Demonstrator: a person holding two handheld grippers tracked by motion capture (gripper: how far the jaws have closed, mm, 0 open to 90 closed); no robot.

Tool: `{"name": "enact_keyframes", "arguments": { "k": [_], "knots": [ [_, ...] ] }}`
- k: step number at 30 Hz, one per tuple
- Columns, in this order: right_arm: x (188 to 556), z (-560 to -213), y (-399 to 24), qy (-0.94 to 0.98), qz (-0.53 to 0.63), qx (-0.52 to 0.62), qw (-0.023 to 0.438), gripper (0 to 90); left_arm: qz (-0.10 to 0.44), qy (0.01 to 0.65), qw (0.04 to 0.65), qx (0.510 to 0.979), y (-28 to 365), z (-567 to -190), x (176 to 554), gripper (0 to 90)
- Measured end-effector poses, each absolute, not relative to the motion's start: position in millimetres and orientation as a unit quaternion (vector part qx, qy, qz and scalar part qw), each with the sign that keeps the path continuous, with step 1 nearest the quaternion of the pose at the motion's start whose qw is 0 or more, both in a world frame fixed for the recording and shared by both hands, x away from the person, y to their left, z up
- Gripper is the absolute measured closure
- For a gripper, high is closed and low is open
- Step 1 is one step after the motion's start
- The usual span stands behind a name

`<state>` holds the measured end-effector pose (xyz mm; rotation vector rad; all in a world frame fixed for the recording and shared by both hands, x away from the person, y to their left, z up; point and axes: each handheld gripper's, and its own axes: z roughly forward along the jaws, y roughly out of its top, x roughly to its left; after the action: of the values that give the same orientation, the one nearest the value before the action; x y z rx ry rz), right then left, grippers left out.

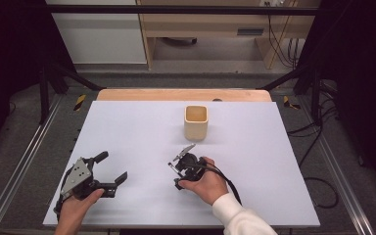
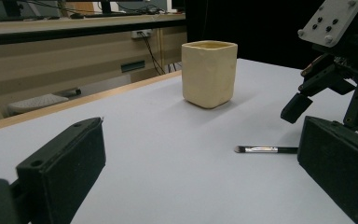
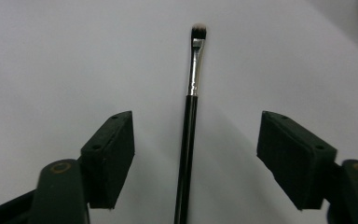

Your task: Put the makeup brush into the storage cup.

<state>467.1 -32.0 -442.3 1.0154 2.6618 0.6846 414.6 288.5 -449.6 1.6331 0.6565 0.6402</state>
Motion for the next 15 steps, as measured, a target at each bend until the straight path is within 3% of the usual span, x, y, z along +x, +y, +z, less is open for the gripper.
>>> {"name": "enact_keyframes", "arguments": {
  "k": [15],
  "knots": [
    [466.1, -443.5, -30.1, 0.904, 0.230, 0.349, 0.090, 61.4, 0.275, 0.282, 0.591, 0.704, 288.1, -449.6, 414.6, 0.5]
  ]
}}
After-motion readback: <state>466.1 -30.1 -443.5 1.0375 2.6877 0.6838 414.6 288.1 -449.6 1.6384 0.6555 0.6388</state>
